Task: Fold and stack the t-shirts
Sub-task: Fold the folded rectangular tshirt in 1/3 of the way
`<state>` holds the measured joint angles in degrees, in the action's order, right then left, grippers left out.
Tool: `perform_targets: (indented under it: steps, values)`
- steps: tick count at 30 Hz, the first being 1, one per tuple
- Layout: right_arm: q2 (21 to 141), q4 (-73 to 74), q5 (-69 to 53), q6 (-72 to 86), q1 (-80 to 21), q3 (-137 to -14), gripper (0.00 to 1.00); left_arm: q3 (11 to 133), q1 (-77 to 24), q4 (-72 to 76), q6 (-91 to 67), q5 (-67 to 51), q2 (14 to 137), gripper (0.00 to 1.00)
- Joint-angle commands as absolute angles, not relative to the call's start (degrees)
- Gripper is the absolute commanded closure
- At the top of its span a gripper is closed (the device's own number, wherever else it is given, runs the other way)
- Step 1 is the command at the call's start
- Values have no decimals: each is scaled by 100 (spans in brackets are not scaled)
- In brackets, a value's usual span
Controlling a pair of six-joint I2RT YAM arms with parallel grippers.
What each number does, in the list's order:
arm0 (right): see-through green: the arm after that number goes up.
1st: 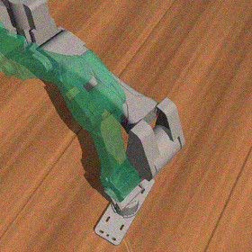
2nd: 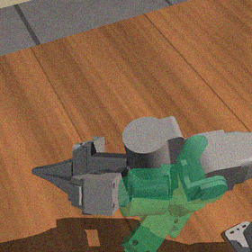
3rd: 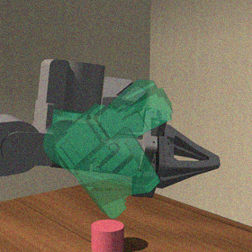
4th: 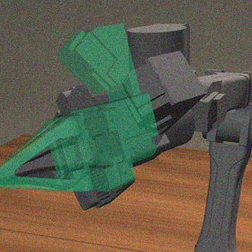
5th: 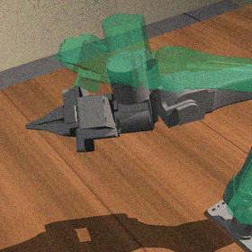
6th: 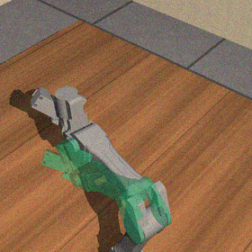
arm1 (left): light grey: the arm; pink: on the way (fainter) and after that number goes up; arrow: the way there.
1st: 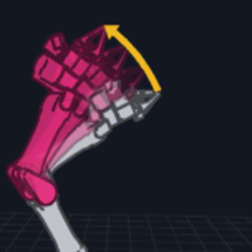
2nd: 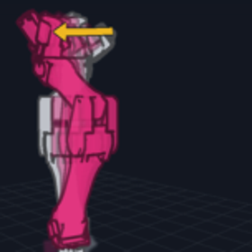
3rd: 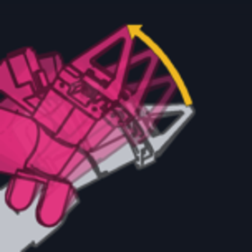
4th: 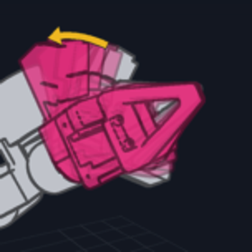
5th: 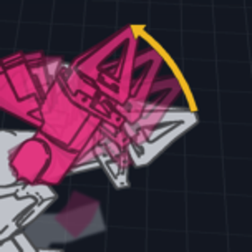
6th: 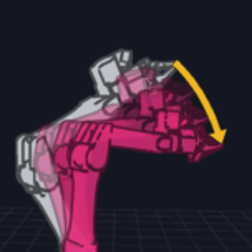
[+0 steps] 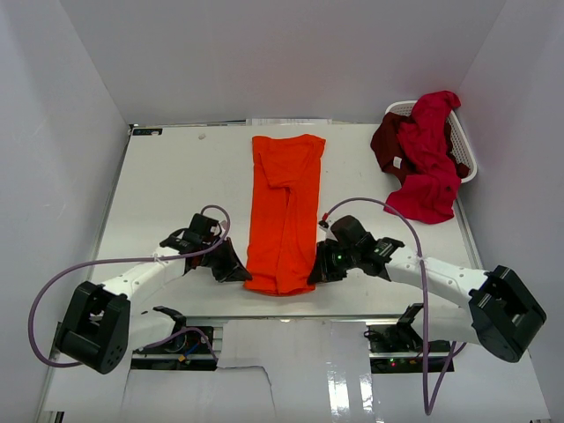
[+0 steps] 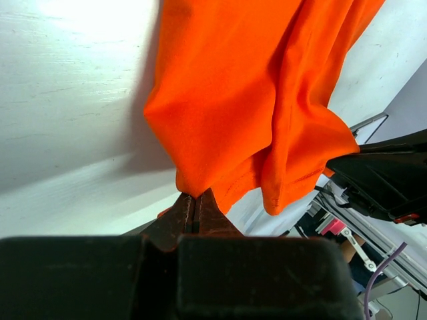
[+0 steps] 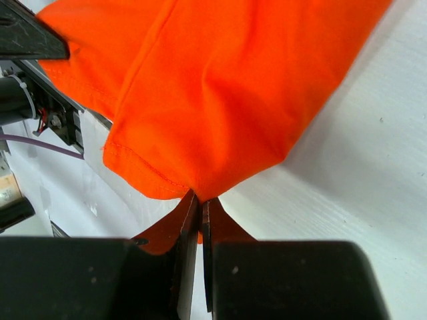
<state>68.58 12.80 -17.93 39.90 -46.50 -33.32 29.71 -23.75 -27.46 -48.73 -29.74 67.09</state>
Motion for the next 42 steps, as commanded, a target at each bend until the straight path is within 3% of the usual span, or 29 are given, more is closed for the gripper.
perform_targets:
  steps: [1, 42]
  values:
    - [6987, 1301, -2003, 3797, -4553, -3630, 92, 3225, -2338, -2698, -4834, -3120, 6697, 100]
    - [8261, 1872, -2716, 2663, -3270, -5370, 92, 5097, -1732, -2663, -4474, -3225, 8261, 100]
